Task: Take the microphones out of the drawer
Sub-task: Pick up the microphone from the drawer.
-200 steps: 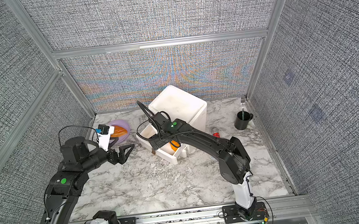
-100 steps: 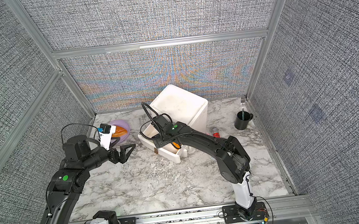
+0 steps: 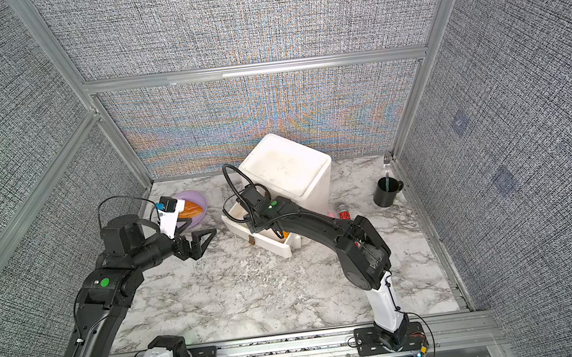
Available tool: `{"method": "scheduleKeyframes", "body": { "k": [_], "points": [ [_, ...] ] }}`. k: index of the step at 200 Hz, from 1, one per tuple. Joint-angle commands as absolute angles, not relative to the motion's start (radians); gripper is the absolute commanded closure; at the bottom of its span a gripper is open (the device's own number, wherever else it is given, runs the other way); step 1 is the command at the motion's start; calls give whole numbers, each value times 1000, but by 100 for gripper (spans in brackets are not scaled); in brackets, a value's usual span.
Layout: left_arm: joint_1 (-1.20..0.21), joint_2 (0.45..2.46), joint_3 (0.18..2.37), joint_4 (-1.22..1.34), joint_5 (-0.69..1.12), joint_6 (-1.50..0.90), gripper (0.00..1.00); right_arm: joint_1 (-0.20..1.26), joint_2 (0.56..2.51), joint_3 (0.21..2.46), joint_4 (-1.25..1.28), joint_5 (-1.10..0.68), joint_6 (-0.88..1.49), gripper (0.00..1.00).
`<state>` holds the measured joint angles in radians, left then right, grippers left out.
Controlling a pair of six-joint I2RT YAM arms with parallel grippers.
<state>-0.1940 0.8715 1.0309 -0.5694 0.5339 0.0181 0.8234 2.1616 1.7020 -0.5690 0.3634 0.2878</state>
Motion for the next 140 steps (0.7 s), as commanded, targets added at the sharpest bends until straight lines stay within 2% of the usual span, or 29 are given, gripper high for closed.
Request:
{"method": "scheduleKeyframes", "body": {
  "k": [1, 63, 94, 140],
  "points": [
    [-194, 867, 1038, -549, 550, 21, 0, 816, 2181, 1701, -606, 385, 292, 15],
    [-192, 862, 1039, -552, 544, 23, 0, 797, 2162, 1640, -552, 216, 277, 17],
    [-191, 859, 1039, -553, 542, 26, 0, 788, 2152, 1611, -539, 199, 279, 17],
    [-188, 857, 1040, -553, 544, 25, 0, 778, 2130, 1579, -508, 183, 269, 28]
  ]
}}
